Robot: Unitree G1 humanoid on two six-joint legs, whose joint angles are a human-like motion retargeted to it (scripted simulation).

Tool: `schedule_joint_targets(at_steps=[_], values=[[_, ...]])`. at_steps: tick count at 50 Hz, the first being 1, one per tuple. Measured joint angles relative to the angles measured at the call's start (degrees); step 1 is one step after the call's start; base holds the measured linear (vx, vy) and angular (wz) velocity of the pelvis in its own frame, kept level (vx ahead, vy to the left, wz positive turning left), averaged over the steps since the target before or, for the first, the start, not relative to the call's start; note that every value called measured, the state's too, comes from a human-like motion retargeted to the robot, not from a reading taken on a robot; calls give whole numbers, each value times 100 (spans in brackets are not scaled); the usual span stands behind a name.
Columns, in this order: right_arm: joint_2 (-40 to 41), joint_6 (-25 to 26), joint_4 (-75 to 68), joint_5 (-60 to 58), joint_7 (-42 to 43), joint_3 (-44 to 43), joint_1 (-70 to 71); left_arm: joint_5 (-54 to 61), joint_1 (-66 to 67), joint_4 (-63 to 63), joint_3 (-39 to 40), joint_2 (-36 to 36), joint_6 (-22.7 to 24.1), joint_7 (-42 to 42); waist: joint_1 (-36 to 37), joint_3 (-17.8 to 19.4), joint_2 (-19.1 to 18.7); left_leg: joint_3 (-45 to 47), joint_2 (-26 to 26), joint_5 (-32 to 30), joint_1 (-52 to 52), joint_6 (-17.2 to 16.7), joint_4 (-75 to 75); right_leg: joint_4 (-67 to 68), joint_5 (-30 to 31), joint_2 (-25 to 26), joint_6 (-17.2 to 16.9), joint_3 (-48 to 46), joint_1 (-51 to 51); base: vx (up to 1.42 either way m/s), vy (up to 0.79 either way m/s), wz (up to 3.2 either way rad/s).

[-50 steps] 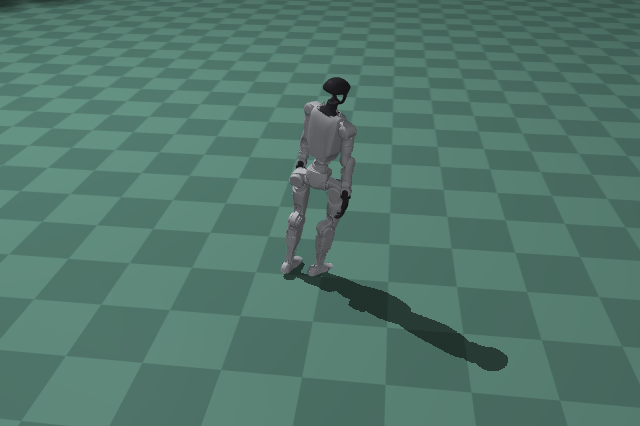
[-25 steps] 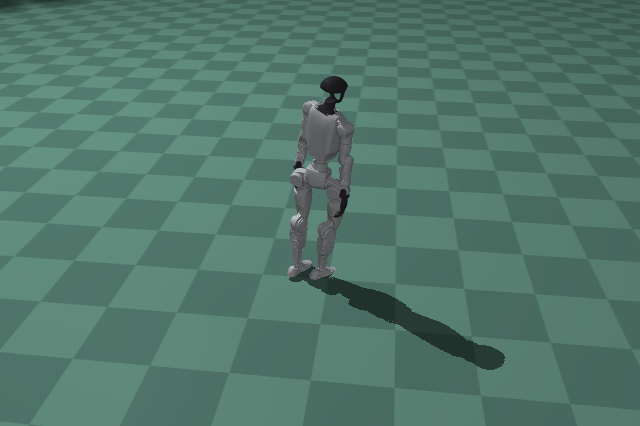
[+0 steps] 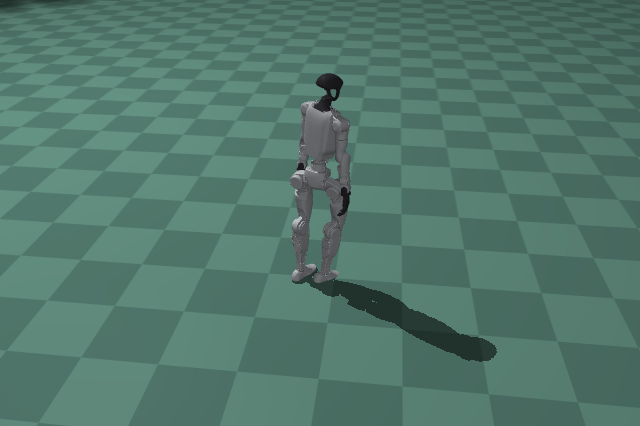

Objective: Upper body actions

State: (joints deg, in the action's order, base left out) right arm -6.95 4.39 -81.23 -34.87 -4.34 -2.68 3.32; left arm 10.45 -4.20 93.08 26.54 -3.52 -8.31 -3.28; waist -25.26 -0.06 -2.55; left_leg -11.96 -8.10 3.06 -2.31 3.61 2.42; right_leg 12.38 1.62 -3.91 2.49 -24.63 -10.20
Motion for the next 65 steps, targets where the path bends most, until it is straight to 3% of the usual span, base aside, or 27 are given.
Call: schedule_joint_targets(at_steps=[10, 17, 23, 31, 44, 65], values=[[-105, 145, -476, -197, 69, -346, -184, 27, 157, -69, -40, 86, -7, 76, 567, -261, 173, -11, -128, 85, 68, -72, 39, -848, 272, -168, -68, -383, 408, 7, -11, 4], [-95, 181, -513, -166, 10, -295, -207, 132, 409, -104, 151, 152, -42, -34, 158, -415, 104, -220, -148, 126, -129, -149, 297, -1123, 309, -90, 13, -494, 545, 10, -13, 37], [-76, 206, -456, -171, -122, -379, -146, 77, 317, -62, -5, 80, -97, 46, 318, -485, 173, -88, -187, 80, -361, -216, 458, -1198, 339, -152, 60, -526, 480, -2, -5, 12], [-94, 201, -345, -390, -262, -297, -72, -23, 340, -147, -31, 156, -85, 48, 200, -620, -80, -174, -88, 16, -256, -197, 58, -1199, 343, -30, 50, -608, 388, 0, 0, 0], [42, 258, -481, -379, -307, -247, -113, 91, 212, -208, -109, 160, 240, 390, 266, -649, -41, -272, -125, -45, -275, -207, 40, -1187, 312, -39, 43, -677, 422, 0, 0, 0], [18, 279, -534, -453, -282, -214, -95, -56, 382, 51, -122, 141, 60, 136, 236, -670, -65, -315, -157, -91, -316, -190, 28, -1178, 307, -85, -2, -718, 415, 0, 0, 0]])
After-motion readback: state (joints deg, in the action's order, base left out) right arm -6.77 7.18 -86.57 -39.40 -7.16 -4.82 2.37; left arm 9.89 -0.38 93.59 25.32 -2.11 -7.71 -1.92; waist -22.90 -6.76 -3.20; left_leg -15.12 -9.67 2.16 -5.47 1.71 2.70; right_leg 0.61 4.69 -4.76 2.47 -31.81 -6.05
